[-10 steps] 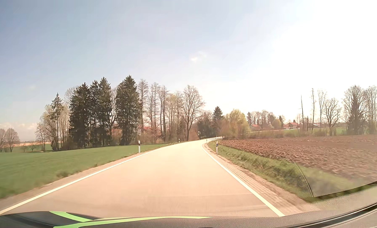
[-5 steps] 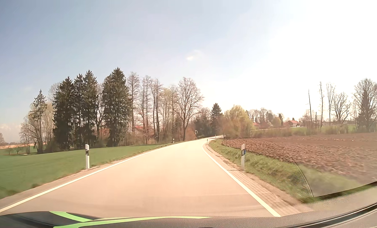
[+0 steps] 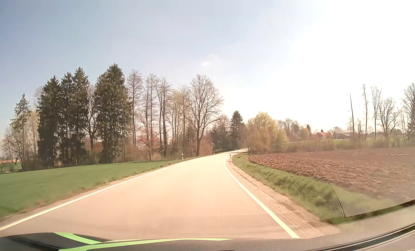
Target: Follow the waypoints while adhering to traffic rules and regulations
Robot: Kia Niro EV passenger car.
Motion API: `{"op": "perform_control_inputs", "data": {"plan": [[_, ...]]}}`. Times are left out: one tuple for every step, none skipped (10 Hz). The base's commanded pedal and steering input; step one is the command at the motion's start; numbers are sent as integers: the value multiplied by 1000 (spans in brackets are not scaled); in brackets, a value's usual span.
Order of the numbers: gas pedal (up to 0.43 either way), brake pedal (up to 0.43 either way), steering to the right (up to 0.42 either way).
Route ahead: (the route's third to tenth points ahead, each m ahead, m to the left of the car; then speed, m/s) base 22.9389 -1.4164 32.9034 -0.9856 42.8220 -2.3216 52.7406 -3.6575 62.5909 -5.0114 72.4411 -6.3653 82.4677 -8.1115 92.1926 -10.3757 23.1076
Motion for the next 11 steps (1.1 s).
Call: {"op": "perform_control_inputs", "data": {"plan": [[169,0,5],[169,0,5],[169,0,5],[169,0,7],[169,0,8],[169,0,9],[169,0,10],[169,0,11],[169,0,12],[169,0,13],[169,0,14]]}}
